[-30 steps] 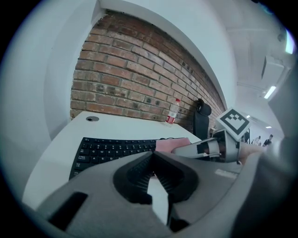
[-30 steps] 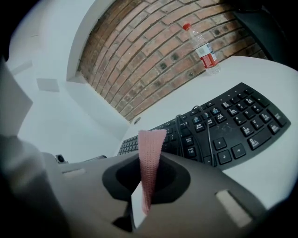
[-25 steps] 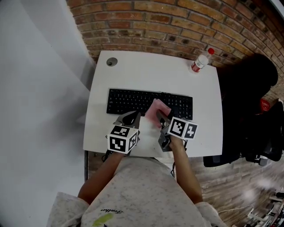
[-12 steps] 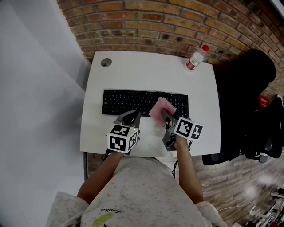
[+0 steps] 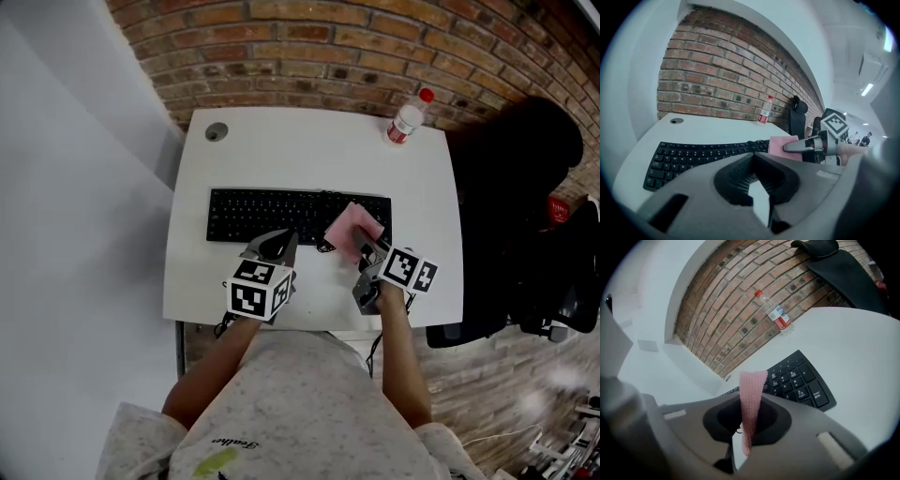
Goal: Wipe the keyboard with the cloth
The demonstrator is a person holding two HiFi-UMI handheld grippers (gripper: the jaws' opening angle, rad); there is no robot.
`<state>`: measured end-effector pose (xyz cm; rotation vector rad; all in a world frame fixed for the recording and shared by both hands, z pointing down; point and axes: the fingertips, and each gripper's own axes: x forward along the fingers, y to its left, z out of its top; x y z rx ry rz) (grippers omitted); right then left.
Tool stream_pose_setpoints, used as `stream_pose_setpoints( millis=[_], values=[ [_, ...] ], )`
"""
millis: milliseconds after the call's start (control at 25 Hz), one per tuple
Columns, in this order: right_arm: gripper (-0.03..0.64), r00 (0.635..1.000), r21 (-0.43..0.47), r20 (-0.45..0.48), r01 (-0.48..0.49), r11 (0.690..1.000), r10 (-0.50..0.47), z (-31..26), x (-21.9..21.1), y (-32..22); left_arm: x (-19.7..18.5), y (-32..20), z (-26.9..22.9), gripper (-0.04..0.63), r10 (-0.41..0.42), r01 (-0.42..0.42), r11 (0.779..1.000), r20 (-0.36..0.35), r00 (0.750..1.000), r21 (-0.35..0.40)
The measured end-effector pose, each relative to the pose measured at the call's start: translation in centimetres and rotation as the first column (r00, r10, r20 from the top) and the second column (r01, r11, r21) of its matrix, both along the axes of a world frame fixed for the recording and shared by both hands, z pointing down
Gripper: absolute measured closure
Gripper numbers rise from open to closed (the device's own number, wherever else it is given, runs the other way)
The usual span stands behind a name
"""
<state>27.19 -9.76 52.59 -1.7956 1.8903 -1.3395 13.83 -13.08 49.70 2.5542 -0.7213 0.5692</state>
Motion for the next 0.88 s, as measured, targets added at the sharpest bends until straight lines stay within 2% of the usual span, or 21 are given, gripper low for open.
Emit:
stream_pose_setpoints(
  millis=[880],
  values=[
    [0.594,0.999,-0.074,-0.022,-0.050,0.996,0.049,2.5,5.4,3.2,4.2,1.0,0.3,0.600,0.020,-0.020,1.000,-0.007,1.000,0.000]
  ],
)
